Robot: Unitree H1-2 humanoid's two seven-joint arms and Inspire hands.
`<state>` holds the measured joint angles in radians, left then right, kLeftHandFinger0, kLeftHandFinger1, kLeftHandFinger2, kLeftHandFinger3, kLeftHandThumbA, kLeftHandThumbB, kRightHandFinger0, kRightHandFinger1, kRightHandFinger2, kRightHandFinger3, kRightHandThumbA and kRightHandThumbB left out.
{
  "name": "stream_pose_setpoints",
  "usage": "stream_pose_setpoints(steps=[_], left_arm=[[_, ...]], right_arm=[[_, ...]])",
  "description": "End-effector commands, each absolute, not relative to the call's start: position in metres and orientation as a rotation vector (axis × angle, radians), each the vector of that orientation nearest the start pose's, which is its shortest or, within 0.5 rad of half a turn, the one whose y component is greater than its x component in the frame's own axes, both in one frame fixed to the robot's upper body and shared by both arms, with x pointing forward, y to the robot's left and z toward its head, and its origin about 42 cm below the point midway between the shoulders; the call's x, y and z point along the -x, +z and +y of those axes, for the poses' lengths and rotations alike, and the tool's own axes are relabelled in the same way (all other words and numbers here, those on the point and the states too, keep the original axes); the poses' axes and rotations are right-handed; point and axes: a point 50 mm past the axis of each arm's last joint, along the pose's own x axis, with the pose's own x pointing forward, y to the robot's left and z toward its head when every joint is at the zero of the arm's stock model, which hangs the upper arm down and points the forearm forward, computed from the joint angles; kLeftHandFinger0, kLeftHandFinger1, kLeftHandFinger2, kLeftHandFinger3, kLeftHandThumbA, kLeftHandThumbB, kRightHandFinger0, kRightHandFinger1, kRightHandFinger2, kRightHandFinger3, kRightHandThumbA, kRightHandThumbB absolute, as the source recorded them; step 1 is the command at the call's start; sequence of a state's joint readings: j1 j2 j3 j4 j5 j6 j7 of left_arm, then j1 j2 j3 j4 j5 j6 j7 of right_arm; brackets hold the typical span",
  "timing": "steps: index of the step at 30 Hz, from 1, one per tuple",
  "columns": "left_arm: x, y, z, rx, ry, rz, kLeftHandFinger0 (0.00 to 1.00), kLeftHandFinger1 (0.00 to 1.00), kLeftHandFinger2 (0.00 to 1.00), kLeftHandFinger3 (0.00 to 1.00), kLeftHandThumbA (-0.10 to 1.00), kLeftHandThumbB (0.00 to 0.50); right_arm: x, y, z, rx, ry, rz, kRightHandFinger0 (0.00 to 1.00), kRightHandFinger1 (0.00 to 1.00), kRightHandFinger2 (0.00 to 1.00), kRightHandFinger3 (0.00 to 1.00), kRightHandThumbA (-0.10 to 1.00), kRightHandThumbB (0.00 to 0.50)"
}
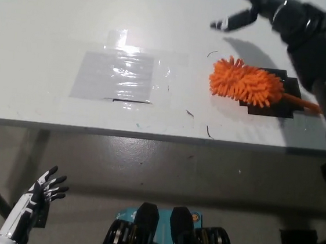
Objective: The robot uses it right hand to pick up an extended orange duster kept in the middle of the desk and presses its handle against the desk to collapse it
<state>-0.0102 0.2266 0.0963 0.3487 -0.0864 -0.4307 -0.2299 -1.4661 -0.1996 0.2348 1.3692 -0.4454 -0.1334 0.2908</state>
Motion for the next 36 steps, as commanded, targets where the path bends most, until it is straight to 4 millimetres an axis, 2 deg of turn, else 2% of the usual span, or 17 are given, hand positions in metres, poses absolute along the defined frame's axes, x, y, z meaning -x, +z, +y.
stream_pose_setpoints(steps=[1, 3, 5, 8, 11, 14, 16, 19, 21, 25, 26, 28, 29, 30, 34, 35, 36], left_arm=[[-0.282, 0.066, 0.323, -0.212, -0.150, -0.173, 0.88, 0.82, 0.89, 1.00, 1.00, 0.305], [-0.282, 0.066, 0.323, -0.212, -0.150, -0.173, 0.88, 0.82, 0.88, 1.00, 1.00, 0.306], [-0.281, 0.066, 0.323, -0.205, -0.149, -0.173, 0.88, 0.84, 0.93, 1.00, 1.00, 0.312], [-0.281, 0.066, 0.323, -0.199, -0.148, -0.173, 0.88, 0.85, 0.94, 1.00, 1.00, 0.313], [-0.282, 0.068, 0.323, -0.198, -0.148, -0.181, 0.96, 0.97, 1.00, 1.00, 1.00, 0.312], [-0.282, 0.068, 0.323, -0.195, -0.150, -0.183, 0.98, 0.99, 1.00, 1.00, 1.00, 0.311], [-0.284, 0.068, 0.323, -0.190, -0.143, -0.185, 1.00, 1.00, 1.00, 1.00, 1.00, 0.344], [-0.285, 0.067, 0.320, -0.176, -0.145, -0.183, 1.00, 1.00, 1.00, 1.00, 1.00, 0.355], [-0.285, 0.067, 0.320, -0.176, -0.145, -0.183, 1.00, 1.00, 1.00, 1.00, 1.00, 0.356], [-0.282, 0.064, 0.314, -0.169, -0.163, -0.178, 1.00, 1.00, 1.00, 1.00, 1.00, 0.357], [-0.282, 0.064, 0.314, -0.167, -0.163, -0.177, 1.00, 1.00, 1.00, 1.00, 1.00, 0.357], [-0.282, 0.063, 0.314, -0.164, -0.164, -0.175, 1.00, 1.00, 1.00, 1.00, 1.00, 0.357], [-0.282, 0.063, 0.314, -0.164, -0.164, -0.175, 1.00, 1.00, 1.00, 1.00, 1.00, 0.357], [-0.281, 0.062, 0.313, -0.168, -0.166, -0.171, 1.00, 1.00, 1.00, 1.00, 1.00, 0.369], [-0.281, 0.062, 0.314, -0.170, -0.169, -0.169, 1.00, 1.00, 1.00, 1.00, 1.00, 0.370], [-0.280, 0.060, 0.313, -0.162, -0.179, -0.162, 1.00, 1.00, 1.00, 1.00, 1.00, 0.355], [-0.279, 0.059, 0.313, -0.162, -0.182, -0.158, 1.00, 1.00, 1.00, 1.00, 1.00, 0.357]], right_arm=[[-0.558, 0.632, -0.179, 0.453, 0.597, -0.527, 1.00, 1.00, 1.00, 1.00, 0.73, 0.500], [-0.557, 0.631, -0.179, 0.448, 0.602, -0.527, 1.00, 1.00, 1.00, 1.00, 0.74, 0.500], [-0.503, 0.669, -0.216, 0.339, 0.576, -0.776, 1.00, 1.00, 1.00, 1.00, 0.87, 0.500], [-0.492, 0.668, -0.222, 0.340, 0.555, -0.817, 1.00, 1.00, 1.00, 1.00, 0.89, 0.500], [-0.422, 0.640, -0.251, 0.433, 0.400, -1.065, 1.00, 1.00, 1.00, 1.00, 1.00, 0.455], [-0.408, 0.633, -0.255, 0.472, 0.354, -1.122, 1.00, 1.00, 1.00, 1.00, 1.00, 0.459], [-0.346, 0.596, -0.266, 0.452, 0.308, -1.253, 1.00, 1.00, 1.00, 1.00, 1.00, 0.500], [-0.313, 0.571, -0.271, 0.499, 0.292, -1.353, 1.00, 1.00, 1.00, 1.00, 1.00, 0.500], [-0.313, 0.570, -0.271, 0.498, 0.292, -1.351, 1.00, 1.00, 1.00, 1.00, 1.00, 0.500], [-0.235, 0.521, -0.238, 0.268, 0.087, -1.371, 1.00, 1.00, 1.00, 1.00, 1.00, 0.500], [-0.232, 0.521, -0.236, 0.284, 0.064, -1.401, 1.00, 1.00, 1.00, 1.00, 1.00, 0.361], [-0.228, 0.520, -0.232, 0.310, 0.028, -1.444, 1.00, 1.00, 1.00, 1.00, 1.00, 0.315], [-0.228, 0.520, -0.232, 0.310, 0.028, -1.442, 1.00, 1.00, 1.00, 1.00, 1.00, 0.315], [-0.216, 0.484, -0.251, 0.435, 0.021, -1.622, 1.00, 1.00, 1.00, 1.00, 1.00, 0.493], [-0.209, 0.474, -0.255, 0.403, 0.081, -1.615, 1.00, 1.00, 1.00, 1.00, 1.00, 0.500], [-0.201, 0.451, -0.256, 0.350, 0.155, -1.584, 1.00, 1.00, 1.00, 1.00, 1.00, 0.452], [-0.197, 0.438, -0.254, 0.324, 0.187, -1.558, 1.00, 1.00, 1.00, 1.00, 1.00, 0.481]])
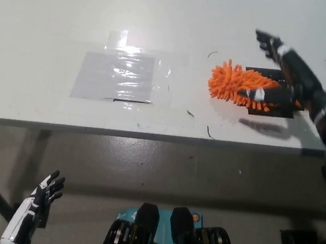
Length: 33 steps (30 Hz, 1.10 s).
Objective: The robot uses it right hand to pick up an extended orange duster kept in the middle of the desk and presses its handle against the desk to collapse it
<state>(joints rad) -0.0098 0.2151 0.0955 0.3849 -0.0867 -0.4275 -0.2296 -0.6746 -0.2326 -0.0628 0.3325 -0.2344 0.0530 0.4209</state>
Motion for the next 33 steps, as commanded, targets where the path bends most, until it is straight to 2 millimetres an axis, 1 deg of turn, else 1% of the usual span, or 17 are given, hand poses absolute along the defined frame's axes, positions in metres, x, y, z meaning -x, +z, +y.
stream_pose_setpoints(steps=[1, 3, 4, 5, 7, 9, 12, 13, 14, 15, 16, 19, 23, 24, 25, 31, 33], left_arm=[[-0.279, 0.059, 0.313, -0.164, -0.182, -0.157, 1.00, 1.00, 1.00, 1.00, 1.00, 0.358], [-0.279, 0.059, 0.313, -0.164, -0.182, -0.157, 1.00, 1.00, 1.00, 1.00, 1.00, 0.358], [-0.280, 0.058, 0.312, -0.160, -0.185, -0.156, 1.00, 1.00, 1.00, 1.00, 1.00, 0.352], [-0.281, 0.057, 0.309, -0.154, -0.191, -0.154, 1.00, 1.00, 1.00, 1.00, 1.00, 0.352], [-0.283, 0.058, 0.309, -0.144, -0.194, -0.158, 1.00, 1.00, 1.00, 1.00, 1.00, 0.335], [-0.286, 0.057, 0.308, -0.153, -0.196, -0.155, 1.00, 1.00, 1.00, 1.00, 1.00, 0.364], [-0.286, 0.057, 0.308, -0.153, -0.196, -0.155, 1.00, 1.00, 1.00, 1.00, 1.00, 0.365], [-0.288, 0.058, 0.303, -0.141, -0.206, -0.163, 1.00, 1.00, 1.00, 1.00, 1.00, 0.349], [-0.288, 0.059, 0.302, -0.146, -0.211, -0.164, 1.00, 1.00, 1.00, 1.00, 1.00, 0.345], [-0.288, 0.059, 0.302, -0.144, -0.209, -0.164, 1.00, 1.00, 1.00, 1.00, 1.00, 0.334], [-0.290, 0.058, 0.301, -0.146, -0.209, -0.160, 1.00, 1.00, 1.00, 1.00, 1.00, 0.340], [-0.295, 0.058, 0.297, -0.132, -0.218, -0.164, 1.00, 1.00, 1.00, 1.00, 1.00, 0.321], [-0.304, 0.061, 0.293, -0.138, -0.231, -0.171, 1.00, 1.00, 1.00, 1.00, 1.00, 0.327], [-0.307, 0.062, 0.292, -0.138, -0.233, -0.177, 1.00, 1.00, 1.00, 1.00, 1.00, 0.319], [-0.310, 0.064, 0.291, -0.138, -0.237, -0.180, 1.00, 1.00, 1.00, 1.00, 1.00, 0.322], [-0.329, 0.076, 0.288, -0.143, -0.258, -0.214, 1.00, 1.00, 1.00, 1.00, 1.00, 0.315], [-0.334, 0.079, 0.288, -0.149, -0.262, -0.221, 1.00, 1.00, 1.00, 1.00, 1.00, 0.318]], right_arm=[[-0.197, 0.436, -0.253, 0.324, 0.189, -1.553, 1.00, 1.00, 1.00, 1.00, 1.00, 0.484], [-0.197, 0.436, -0.253, 0.324, 0.190, -1.552, 1.00, 1.00, 1.00, 1.00, 1.00, 0.486], [-0.197, 0.427, -0.251, 0.322, 0.176, -1.518, 1.00, 1.00, 1.00, 1.00, 1.00, 0.497], [-0.197, 0.407, -0.244, 0.260, 0.199, -1.423, 1.00, 1.00, 1.00, 1.00, 1.00, 0.500], [-0.195, 0.399, -0.241, 0.230, 0.214, -1.394, 1.00, 1.00, 1.00, 1.00, 1.00, 0.500], [-0.194, 0.388, -0.239, 0.159, 0.299, -1.313, 1.00, 1.00, 1.00, 1.00, 1.00, 0.500], [-0.193, 0.387, -0.239, 0.158, 0.299, -1.312, 1.00, 1.00, 1.00, 1.00, 1.00, 0.500], [-0.197, 0.367, -0.236, 0.158, 0.271, -1.252, 1.00, 1.00, 1.00, 1.00, 1.00, 0.419], [-0.200, 0.346, -0.235, 0.130, 0.268, -1.191, 1.00, 1.00, 1.00, 1.00, 1.00, 0.404], [-0.203, 0.336, -0.235, 0.114, 0.276, -1.169, 1.00, 1.00, 1.00, 1.00, 1.00, 0.452], [-0.208, 0.314, -0.234, 0.090, 0.274, -1.108, 1.00, 1.00, 1.00, 1.00, 1.00, 0.469], [-0.215, 0.292, -0.230, 0.078, 0.251, -1.036, 1.00, 1.00, 1.00, 1.00, 1.00, 0.487], [-0.228, 0.271, -0.228, 0.089, 0.215, -0.947, 1.00, 1.00, 1.00, 1.00, 1.00, 0.500], [-0.232, 0.263, -0.227, 0.078, 0.190, -0.877, 1.00, 1.00, 1.00, 1.00, 1.00, 0.500], [-0.237, 0.254, -0.226, 0.073, 0.188, -0.841, 1.00, 1.00, 1.00, 1.00, 1.00, 0.492], [-0.274, 0.190, -0.232, 0.033, 0.171, -0.670, 1.00, 1.00, 1.00, 1.00, 1.00, 0.343], [-0.280, 0.179, -0.233, 0.029, 0.173, -0.631, 1.00, 1.00, 1.00, 1.00, 1.00, 0.349]])
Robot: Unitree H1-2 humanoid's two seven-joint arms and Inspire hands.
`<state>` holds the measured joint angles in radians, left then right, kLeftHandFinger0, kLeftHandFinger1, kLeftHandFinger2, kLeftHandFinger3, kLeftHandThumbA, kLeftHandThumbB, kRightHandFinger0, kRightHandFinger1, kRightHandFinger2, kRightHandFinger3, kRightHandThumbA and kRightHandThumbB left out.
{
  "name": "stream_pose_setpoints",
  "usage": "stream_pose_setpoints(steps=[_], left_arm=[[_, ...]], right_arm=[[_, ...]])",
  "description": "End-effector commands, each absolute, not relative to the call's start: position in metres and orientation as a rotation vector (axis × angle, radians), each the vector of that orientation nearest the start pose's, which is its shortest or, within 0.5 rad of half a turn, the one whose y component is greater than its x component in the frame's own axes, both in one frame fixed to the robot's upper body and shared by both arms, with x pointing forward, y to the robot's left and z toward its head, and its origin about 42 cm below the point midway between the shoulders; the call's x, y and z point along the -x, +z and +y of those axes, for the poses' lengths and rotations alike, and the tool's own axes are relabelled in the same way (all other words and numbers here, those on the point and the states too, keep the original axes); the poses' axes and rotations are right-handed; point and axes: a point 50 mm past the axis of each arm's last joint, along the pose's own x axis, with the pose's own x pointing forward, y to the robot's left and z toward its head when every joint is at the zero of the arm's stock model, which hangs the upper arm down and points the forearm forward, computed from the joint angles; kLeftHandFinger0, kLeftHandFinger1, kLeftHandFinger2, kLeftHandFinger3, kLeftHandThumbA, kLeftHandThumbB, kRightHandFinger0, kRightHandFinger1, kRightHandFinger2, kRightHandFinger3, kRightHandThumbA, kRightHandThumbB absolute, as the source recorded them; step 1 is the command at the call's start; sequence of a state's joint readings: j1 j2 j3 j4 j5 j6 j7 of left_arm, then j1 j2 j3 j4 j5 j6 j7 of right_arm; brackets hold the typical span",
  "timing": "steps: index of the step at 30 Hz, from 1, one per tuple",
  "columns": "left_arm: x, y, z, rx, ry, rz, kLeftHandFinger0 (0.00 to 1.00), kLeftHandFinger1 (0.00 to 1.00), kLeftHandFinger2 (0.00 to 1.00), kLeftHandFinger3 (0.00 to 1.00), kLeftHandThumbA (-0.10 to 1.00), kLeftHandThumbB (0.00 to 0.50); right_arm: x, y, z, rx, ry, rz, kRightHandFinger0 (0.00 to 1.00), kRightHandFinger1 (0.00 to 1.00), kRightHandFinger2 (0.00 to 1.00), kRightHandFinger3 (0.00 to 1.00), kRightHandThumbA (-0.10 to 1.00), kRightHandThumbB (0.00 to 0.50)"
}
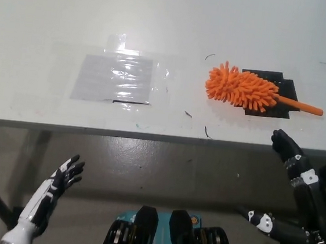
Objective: The robot uses it right hand to pick up an extended orange duster kept in the middle of the desk and presses its handle against the desk to collapse it
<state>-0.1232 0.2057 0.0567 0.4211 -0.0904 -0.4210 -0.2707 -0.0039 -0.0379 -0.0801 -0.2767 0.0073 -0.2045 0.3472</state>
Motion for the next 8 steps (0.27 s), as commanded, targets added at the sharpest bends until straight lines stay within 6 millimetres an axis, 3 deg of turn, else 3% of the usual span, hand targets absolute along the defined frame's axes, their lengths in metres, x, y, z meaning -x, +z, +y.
stream_pose_setpoints(steps=[1, 5, 8], left_arm=[[-0.336, 0.081, 0.287, -0.152, -0.266, -0.226, 1.00, 1.00, 1.00, 1.00, 1.00, 0.323], [-0.344, 0.087, 0.282, -0.152, -0.281, -0.246, 1.00, 1.00, 1.00, 1.00, 1.00, 0.330], [-0.346, 0.089, 0.282, -0.162, -0.285, -0.251, 1.00, 1.00, 1.00, 1.00, 1.00, 0.333]], right_arm=[[-0.283, 0.172, -0.234, 0.032, 0.172, -0.581, 1.00, 1.00, 1.00, 1.00, 1.00, 0.366], [-0.301, 0.143, -0.240, 0.039, 0.186, -0.464, 1.00, 1.00, 1.00, 1.00, 1.00, 0.261], [-0.310, 0.129, -0.241, 0.028, 0.211, -0.401, 1.00, 1.00, 1.00, 1.00, 1.00, 0.218]])
